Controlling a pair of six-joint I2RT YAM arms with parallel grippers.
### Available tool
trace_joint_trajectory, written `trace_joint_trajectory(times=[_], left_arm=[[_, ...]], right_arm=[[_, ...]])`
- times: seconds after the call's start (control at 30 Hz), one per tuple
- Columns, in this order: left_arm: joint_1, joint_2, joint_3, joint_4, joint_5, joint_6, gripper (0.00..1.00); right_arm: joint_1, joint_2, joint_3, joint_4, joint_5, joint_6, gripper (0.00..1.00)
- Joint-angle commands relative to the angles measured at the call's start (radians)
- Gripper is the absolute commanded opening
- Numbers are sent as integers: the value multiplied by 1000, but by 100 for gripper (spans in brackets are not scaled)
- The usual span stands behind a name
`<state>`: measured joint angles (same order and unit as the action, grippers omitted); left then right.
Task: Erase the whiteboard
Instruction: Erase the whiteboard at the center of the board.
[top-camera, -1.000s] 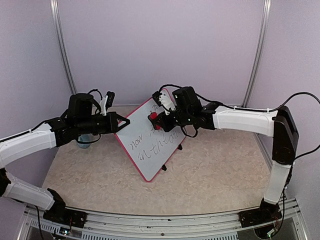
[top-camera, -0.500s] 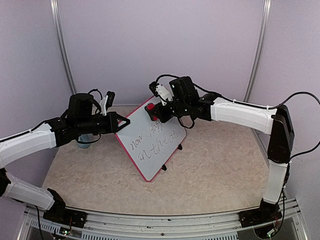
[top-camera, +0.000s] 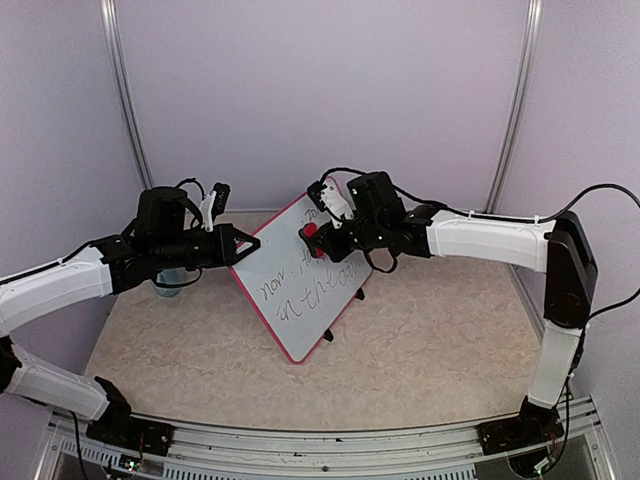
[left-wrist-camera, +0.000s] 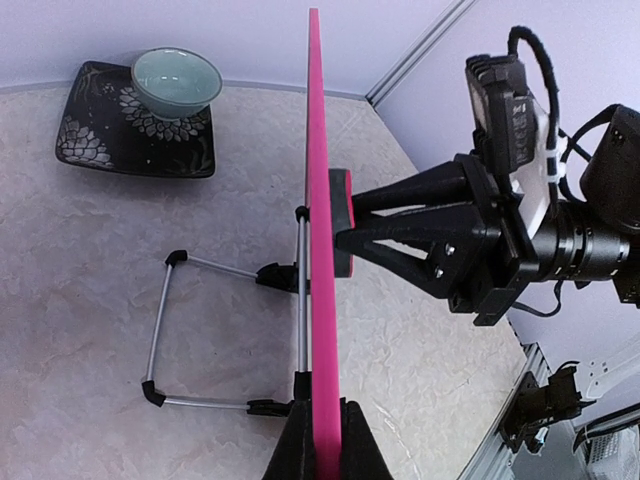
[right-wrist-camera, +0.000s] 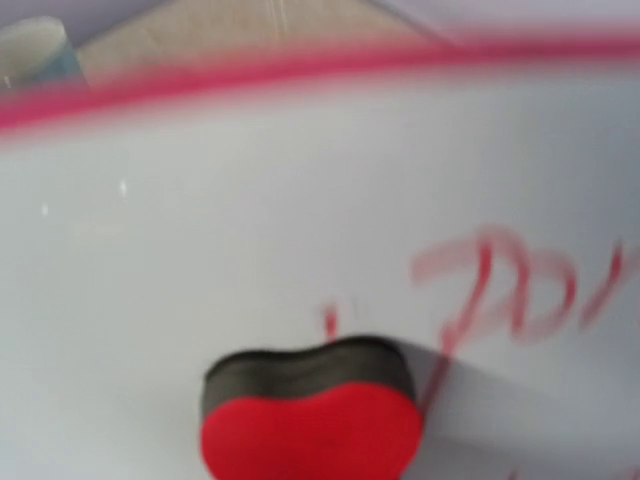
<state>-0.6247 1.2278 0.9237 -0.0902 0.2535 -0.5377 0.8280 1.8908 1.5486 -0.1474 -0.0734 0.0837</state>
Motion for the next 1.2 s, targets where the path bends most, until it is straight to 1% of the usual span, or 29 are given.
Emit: trace_joint_trajectory(times=[0.0, 0.1, 0.17, 0.43, 0.53, 0.63, 0.8, 0.93, 1.03, 1.17], left_arm=[[-31, -19, 12, 41, 113, -8, 0], [-30, -19, 10, 44, 115, -11, 0], [-31, -19, 8, 46, 115, -12, 0], [-31, -24, 0, 41, 113, -13, 0], [-31, -30, 0, 36, 108, -11, 0], [-29, -37, -3, 35, 107, -10, 0], [-28, -31, -5, 42, 111, -8, 0], [-29, -18, 0, 50, 118, -10, 0], [-29, -13, 3, 52, 119, -11, 0], [-30, -14, 0, 52, 118, -11, 0]], right_arm=[[-9, -26, -94, -3, -15, 19, 0], [-8, -35, -90, -1, -17, 19, 0], [-8, -28, -60, -7, -17, 16, 0], [-11, 85, 206, -100, 13, -13, 0], [-13, 105, 243, -112, 11, -12, 0], [-12, 92, 203, -98, 5, -7, 0], [-12, 37, 49, -47, -16, 8, 0], [-12, -2, -31, -25, -22, 15, 0], [-12, -24, -57, -15, -18, 17, 0], [-12, -24, -30, -19, -15, 13, 0]])
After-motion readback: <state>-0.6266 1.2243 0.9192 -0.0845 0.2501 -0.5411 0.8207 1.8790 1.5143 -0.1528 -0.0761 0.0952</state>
